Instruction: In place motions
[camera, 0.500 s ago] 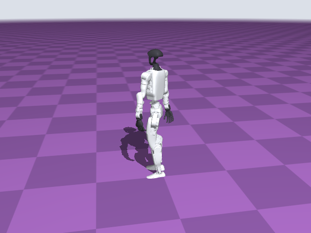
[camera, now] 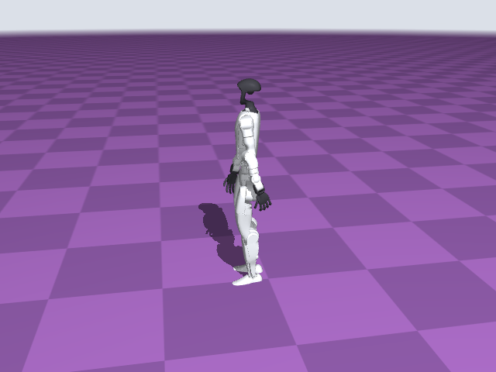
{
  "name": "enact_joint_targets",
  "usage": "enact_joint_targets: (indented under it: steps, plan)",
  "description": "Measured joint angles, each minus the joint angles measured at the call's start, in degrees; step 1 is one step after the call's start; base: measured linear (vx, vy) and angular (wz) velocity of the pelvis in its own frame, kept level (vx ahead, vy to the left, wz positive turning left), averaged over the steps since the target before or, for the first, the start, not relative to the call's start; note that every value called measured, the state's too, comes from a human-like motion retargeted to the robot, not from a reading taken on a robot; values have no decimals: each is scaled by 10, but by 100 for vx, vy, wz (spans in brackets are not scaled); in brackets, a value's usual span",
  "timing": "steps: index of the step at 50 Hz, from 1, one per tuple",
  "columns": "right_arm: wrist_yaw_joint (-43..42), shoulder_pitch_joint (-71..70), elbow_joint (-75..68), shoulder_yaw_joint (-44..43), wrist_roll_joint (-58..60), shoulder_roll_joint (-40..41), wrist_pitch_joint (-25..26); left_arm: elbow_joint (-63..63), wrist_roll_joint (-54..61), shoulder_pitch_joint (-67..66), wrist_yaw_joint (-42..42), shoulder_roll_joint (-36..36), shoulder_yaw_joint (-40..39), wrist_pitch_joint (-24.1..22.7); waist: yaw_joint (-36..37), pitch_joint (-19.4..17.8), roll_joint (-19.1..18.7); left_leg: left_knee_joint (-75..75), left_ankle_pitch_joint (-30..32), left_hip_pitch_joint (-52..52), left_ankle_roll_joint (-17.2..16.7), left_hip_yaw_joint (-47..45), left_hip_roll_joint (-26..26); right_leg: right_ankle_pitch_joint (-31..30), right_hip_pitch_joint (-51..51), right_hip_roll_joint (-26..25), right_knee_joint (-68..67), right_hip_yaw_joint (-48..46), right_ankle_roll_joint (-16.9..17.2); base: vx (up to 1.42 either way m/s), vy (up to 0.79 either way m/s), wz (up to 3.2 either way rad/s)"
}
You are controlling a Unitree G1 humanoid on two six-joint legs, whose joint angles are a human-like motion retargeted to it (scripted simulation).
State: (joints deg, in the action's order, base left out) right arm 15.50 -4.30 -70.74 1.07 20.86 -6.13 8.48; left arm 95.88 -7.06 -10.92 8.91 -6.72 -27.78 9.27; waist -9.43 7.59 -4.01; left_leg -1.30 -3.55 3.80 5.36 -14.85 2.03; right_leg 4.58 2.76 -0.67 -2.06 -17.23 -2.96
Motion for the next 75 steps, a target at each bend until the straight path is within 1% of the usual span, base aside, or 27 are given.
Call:
enact_joint_targets:
  steps: [6, 7, 9, 11, 12, 15, 17, 28, 37, 47, 59, 75]
  plan:
    - [-6, 14, -53, 23, 53, -3, 4, -24, -3, 25, -18, 16, 38, -8, 9, 0, 11, -1, 1, -5, 1, 11, 3, 4, -10, 1, 0, -9, -2, 0, -2, 8]
    - [-9, 16, -66, 25, 62, -4, 8, -29, -5, 31, -20, 18, 46, -8, 19, -1, 12, 0, 2, -6, 4, 1, 4, 3, -10, -2, 0, 1, -3, 1, -2, -114]
    - [-14, 19, -95, 28, 78, -7, 16, -40, -13, 42, -21, 19, 63, -7, 64, -3, 14, 4, 5, -5, 16, -45, 5, -2, -7, -13, -1, 45, -7, 1, -2, -160]
    - [-19, 25, -119, 25, 85, -10, 23, -51, -22, 52, -21, 19, 83, -7, 79, -2, 14, 9, 5, -9, 17, -58, 4, -5, -6, -17, -1, 59, -8, -1, -1, -63]
    - [-22, 27, -131, 22, 86, -12, 26, -56, -27, 57, -20, 17, 93, -6, 77, -2, 13, 10, 4, -11, 16, -55, 4, -5, -6, -17, -1, 57, -8, -2, -1, 45]
    - [-29, 32, -164, 6, 81, -18, 34, -69, -37, 73, -9, 13, 120, -6, 11, 5, 13, 0, 0, -7, -4, 10, -2, 3, -8, -1, 1, -5, -2, -2, -1, 138]
    - [-32, 38, -176, 2, 73, -21, 39, -73, -38, 79, -4, 12, 122, -6, 19, 4, 11, 2, 2, -6, 3, -5, 0, 1, -6, -7, 0, 8, -5, -1, -1, -15]
    - [-47, 51, -193, -25, 36, -33, 46, -45, -31, 99, 39, 9, 117, 3, 9, 10, -4, 4, -5, -8, 1, -30, -12, -6, 7, -14, -3, 38, -2, -1, -1, -28]
    - [-40, 44, -171, -6, 58, -22, 41, -22, -58, 97, 33, 7, 133, 4, -18, 9, -12, 6, -6, -10, 1, -26, -13, -12, 15, -17, -4, 36, -5, 0, 0, 0]
    - [-38, 43, -152, 20, 115, -16, 31, -14, -67, 98, 38, 14, 141, 8, -22, 8, -12, 7, -6, -11, 1, -25, -12, -13, 17, -17, -5, 36, -6, 0, 0, 0]
    - [-36, 45, -167, 2, 78, -23, 37, -18, -70, 100, 37, 12, 145, 8, -17, 8, -10, 6, -4, -10, 2, -18, -9, -11, 13, -14, -5, 29, -7, 0, 0, 0]
    - [-36, 45, -162, 6, 84, -21, 36, -15, -61, 95, 37, 14, 138, 8, -22, 11, -10, 5, -5, -9, 4, -10, -6, -10, 14, -15, -4, 25, -10, 0, 0, 1]
